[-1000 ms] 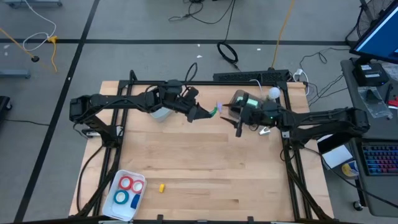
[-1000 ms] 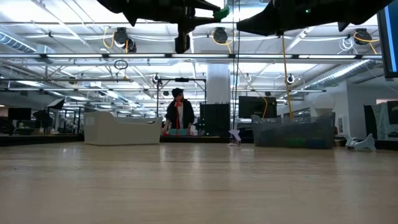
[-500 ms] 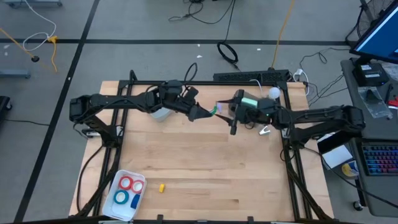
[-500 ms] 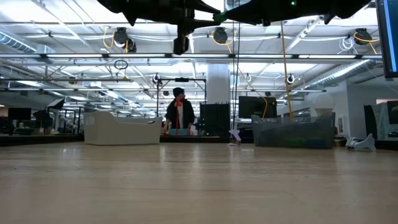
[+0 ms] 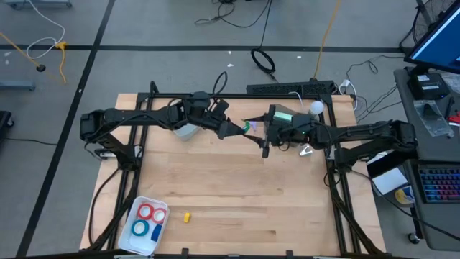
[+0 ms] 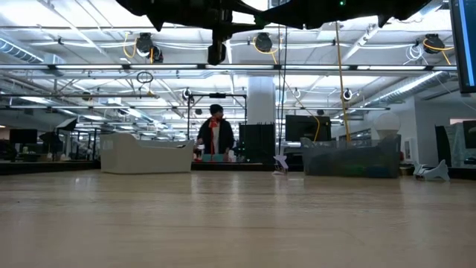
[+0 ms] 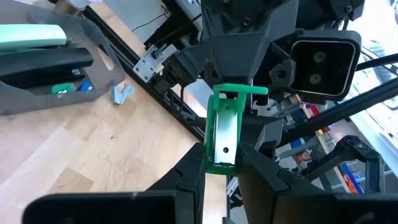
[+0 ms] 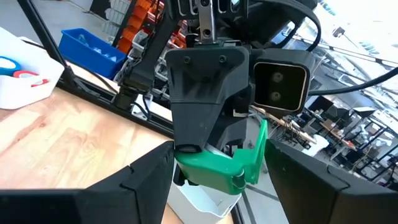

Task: Pick and place Stapler, Stapler remover, tape
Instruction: Put the small green stapler into the black bin

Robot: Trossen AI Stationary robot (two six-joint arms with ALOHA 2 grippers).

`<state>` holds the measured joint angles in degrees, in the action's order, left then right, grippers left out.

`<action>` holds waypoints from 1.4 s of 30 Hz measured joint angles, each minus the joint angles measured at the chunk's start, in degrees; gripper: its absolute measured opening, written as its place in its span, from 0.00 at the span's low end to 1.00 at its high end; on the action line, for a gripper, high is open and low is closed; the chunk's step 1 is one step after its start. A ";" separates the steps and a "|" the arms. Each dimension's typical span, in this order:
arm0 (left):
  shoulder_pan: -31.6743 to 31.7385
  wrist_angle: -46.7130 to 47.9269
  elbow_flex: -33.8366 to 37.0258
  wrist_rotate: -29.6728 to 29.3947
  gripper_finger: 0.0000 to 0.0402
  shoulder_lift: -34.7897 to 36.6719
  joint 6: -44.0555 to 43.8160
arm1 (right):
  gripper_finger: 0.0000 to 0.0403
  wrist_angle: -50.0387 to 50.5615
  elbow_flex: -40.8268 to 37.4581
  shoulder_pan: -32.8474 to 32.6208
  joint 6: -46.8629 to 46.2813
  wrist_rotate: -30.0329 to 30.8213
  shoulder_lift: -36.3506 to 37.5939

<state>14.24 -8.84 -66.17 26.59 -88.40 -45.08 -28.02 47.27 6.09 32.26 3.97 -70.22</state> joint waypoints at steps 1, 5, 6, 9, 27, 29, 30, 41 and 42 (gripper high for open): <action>0.00 0.00 0.00 0.20 0.18 0.00 -0.04 | 0.61 -0.02 0.00 0.00 0.26 -0.01 0.04; 0.11 0.04 -0.02 1.62 0.18 0.00 -0.27 | 0.61 -0.10 0.02 -0.02 0.89 -0.73 0.09; 0.18 0.16 -0.02 2.05 0.18 0.00 -0.33 | 0.61 -0.02 0.04 -0.02 1.57 -1.52 0.09; 0.44 0.23 -0.02 3.71 0.18 0.00 -0.90 | 0.61 -0.35 0.03 0.00 2.30 -3.65 0.09; 0.47 2.76 0.00 6.84 0.18 -0.09 -3.42 | 0.50 4.67 0.17 -0.15 1.53 -7.06 0.09; 0.47 2.62 0.00 7.94 0.18 -0.09 -3.74 | 0.52 4.57 0.17 -0.15 2.10 -6.86 0.16; 0.40 2.61 0.00 8.44 0.18 -0.09 -3.74 | 0.53 4.57 0.17 -0.15 2.49 -6.65 0.14; 0.20 2.36 0.00 9.18 0.18 0.04 -5.03 | 0.57 5.83 2.77 -0.17 4.47 -8.53 -1.45; 0.20 2.53 0.00 9.16 0.18 0.02 -5.11 | 0.56 6.55 3.43 -0.17 4.49 -8.79 -2.11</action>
<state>14.44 -6.31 -66.17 35.75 -88.38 -50.19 -21.46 50.70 5.91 36.76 -4.82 -72.33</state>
